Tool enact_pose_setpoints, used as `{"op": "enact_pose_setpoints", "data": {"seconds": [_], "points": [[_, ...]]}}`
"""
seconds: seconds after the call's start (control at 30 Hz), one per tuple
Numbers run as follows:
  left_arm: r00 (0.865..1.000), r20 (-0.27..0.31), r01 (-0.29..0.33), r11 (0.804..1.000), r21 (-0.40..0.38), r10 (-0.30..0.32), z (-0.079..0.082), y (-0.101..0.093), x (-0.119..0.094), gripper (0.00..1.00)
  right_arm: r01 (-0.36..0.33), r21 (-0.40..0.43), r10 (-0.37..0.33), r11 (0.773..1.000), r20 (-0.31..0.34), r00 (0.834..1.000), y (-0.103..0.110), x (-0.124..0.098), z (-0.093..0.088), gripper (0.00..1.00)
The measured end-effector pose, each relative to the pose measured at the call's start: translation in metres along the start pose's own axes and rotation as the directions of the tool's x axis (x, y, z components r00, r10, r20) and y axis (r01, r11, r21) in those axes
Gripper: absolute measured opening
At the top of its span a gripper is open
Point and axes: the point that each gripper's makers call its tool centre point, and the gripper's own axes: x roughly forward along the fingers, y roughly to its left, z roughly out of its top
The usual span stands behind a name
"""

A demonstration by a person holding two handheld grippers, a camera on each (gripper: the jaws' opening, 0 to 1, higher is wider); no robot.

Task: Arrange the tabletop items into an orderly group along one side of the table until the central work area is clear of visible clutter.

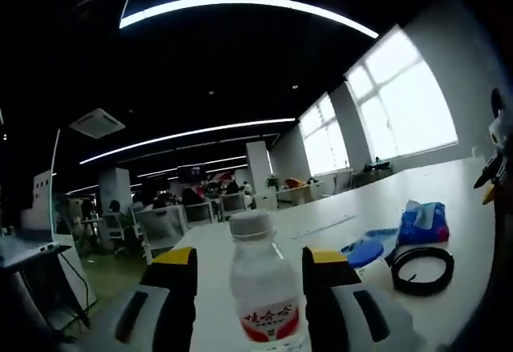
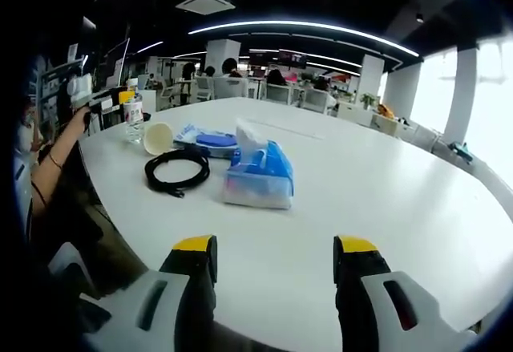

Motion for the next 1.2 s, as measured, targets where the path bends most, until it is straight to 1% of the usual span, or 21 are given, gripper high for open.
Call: {"op": "enact_pose_setpoints", "data": {"seconds": [0.07,0.13,0.2,0.37,0.4,0.5,0.57,0.67,0.73,0.77,0.8,0.87,0.9,0.97,1.1,1.13,1.2], "points": [[1.000,-0.002,-0.010,1.000,-0.008,0.009,-0.002,-0.002,-0.002,0.52,-0.001,0.003,0.001,1.000,0.002,1.000,0.000,0.000,0.000,0.56],[0.999,-0.018,-0.031,0.999,-0.007,0.031,-0.009,-0.005,-0.003,0.52,-0.002,0.003,0.002,1.000,0.005,1.000,0.001,0.001,0.001,0.56],[0.999,-0.028,-0.031,0.999,-0.008,0.031,-0.013,-0.007,-0.002,0.52,-0.005,0.003,0.005,1.000,0.008,1.000,0.001,0.001,0.002,0.57],[0.999,-0.022,-0.038,0.999,-0.019,0.038,-0.013,-0.006,-0.002,0.52,-0.007,0.001,0.007,1.000,0.009,1.000,0.002,0.001,0.002,0.57],[0.999,-0.019,-0.040,0.999,-0.020,0.040,-0.013,-0.006,-0.002,0.53,-0.007,0.001,0.007,1.000,0.009,1.000,0.002,0.001,0.002,0.57],[0.996,-0.065,-0.063,0.998,-0.013,0.062,-0.026,-0.005,0.001,0.62,-0.003,0.006,0.002,1.000,0.007,1.000,0.001,0.000,0.000,0.56],[0.993,-0.093,-0.079,0.996,-0.036,0.075,-0.038,-0.008,0.001,0.64,-0.004,0.007,0.004,1.000,0.004,1.000,0.002,0.000,-0.001,0.56],[0.986,-0.124,-0.115,0.992,-0.054,0.107,-0.049,-0.008,0.002,0.65,-0.004,0.003,0.004,1.000,-0.003,1.000,0.002,0.001,-0.002,0.56],[0.976,-0.158,-0.161,0.985,-0.067,0.149,-0.058,-0.008,0.003,0.67,-0.008,0.004,0.008,1.000,-0.003,1.000,0.003,0.003,-0.002,0.56],[0.974,-0.166,-0.167,0.984,-0.070,0.154,-0.060,-0.009,0.004,0.68,-0.009,0.004,0.009,1.000,-0.002,1.000,0.004,0.003,-0.002,0.56],[0.967,-0.181,-0.198,0.977,-0.083,0.180,-0.065,-0.010,0.006,0.69,-0.017,0.002,0.017,1.000,-0.004,1.000,0.006,0.006,-0.002,0.56],[0.966,-0.185,-0.200,0.976,-0.084,0.182,-0.069,-0.012,0.010,0.69,-0.023,-0.001,0.023,1.000,-0.008,1.000,0.008,0.008,-0.003,0.56],[0.961,-0.202,-0.212,0.973,-0.092,0.191,-0.074,-0.012,0.012,0.69,-0.030,-0.005,0.029,1.000,-0.015,0.999,0.009,0.010,-0.004,0.56],[0.956,-0.214,-0.224,0.969,-0.103,0.198,-0.080,-0.011,0.016,0.69,-0.034,-0.006,0.033,0.999,-0.019,0.999,0.010,0.009,-0.005,0.56],[0.956,-0.210,-0.239,0.961,-0.141,0.207,-0.082,-0.006,0.022,0.67,-0.026,-0.003,0.026,1.000,-0.016,1.000,0.006,0.008,-0.004,0.56],[0.952,-0.214,-0.253,0.957,-0.144,0.219,-0.084,-0.004,0.022,0.65,-0.021,-0.002,0.021,1.000,-0.015,1.000,0.004,0.007,-0.004,0.56],[0.950,-0.218,-0.257,0.956,-0.143,0.222,-0.084,-0.004,0.022,0.54,-0.017,0.001,0.017,1.000,-0.016,1.000,0.003,0.007,-0.005,0.56]]}}
